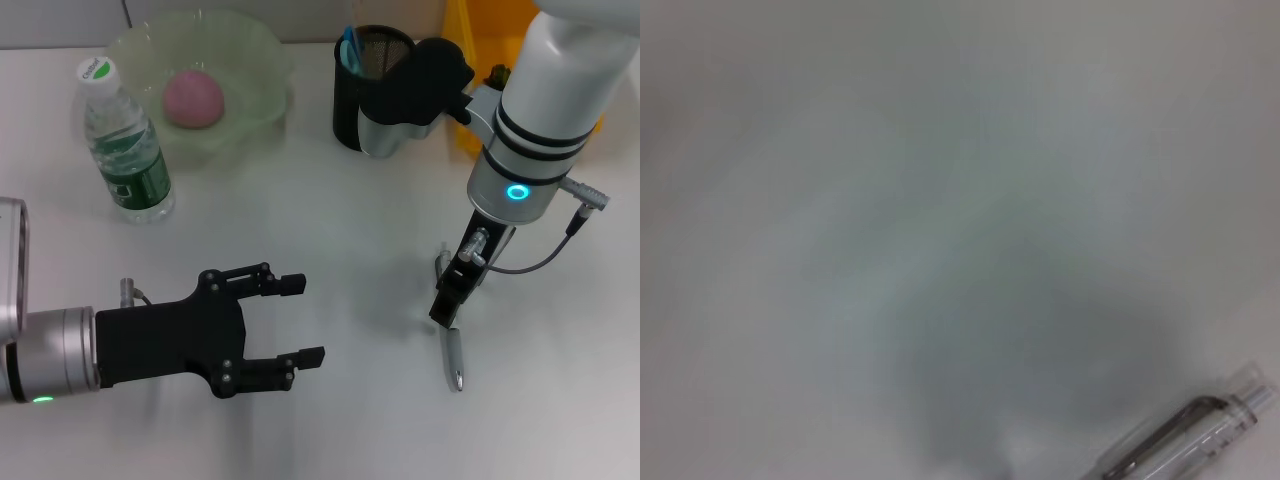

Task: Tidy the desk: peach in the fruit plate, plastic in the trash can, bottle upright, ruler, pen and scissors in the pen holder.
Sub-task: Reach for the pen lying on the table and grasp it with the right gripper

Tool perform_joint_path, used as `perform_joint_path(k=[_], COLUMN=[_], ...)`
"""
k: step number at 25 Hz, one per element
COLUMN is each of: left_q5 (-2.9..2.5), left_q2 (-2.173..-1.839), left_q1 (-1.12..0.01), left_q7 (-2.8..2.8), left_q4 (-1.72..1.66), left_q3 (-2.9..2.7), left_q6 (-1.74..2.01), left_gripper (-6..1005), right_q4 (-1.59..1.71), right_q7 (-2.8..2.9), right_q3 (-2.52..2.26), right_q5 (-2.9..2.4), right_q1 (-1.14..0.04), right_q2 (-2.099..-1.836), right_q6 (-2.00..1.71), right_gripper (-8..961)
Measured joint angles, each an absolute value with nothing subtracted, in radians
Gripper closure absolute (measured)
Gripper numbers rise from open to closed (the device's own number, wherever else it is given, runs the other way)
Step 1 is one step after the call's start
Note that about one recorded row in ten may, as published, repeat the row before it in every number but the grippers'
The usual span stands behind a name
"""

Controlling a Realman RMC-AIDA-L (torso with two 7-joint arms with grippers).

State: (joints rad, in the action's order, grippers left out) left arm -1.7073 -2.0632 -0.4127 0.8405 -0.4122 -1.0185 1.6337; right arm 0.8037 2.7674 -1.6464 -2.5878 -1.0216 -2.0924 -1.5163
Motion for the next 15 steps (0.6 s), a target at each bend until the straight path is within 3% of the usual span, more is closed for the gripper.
perform_joint_path(k=[15], left_q5=[-1.707], left_q2=[-2.065], left_q1=[-0.415], left_q7=[0.841], left_q4=[-0.411], left_q3=[-1.019], left_q6=[1.638], left_gripper=[245], right_q4=[0.779], right_q7=[2.771], right_q3=[-1.69], right_q5=[-2.562], right_q1=[-1.026], right_q2=[-2.092], right_q6=[-1.48], right_gripper=[246])
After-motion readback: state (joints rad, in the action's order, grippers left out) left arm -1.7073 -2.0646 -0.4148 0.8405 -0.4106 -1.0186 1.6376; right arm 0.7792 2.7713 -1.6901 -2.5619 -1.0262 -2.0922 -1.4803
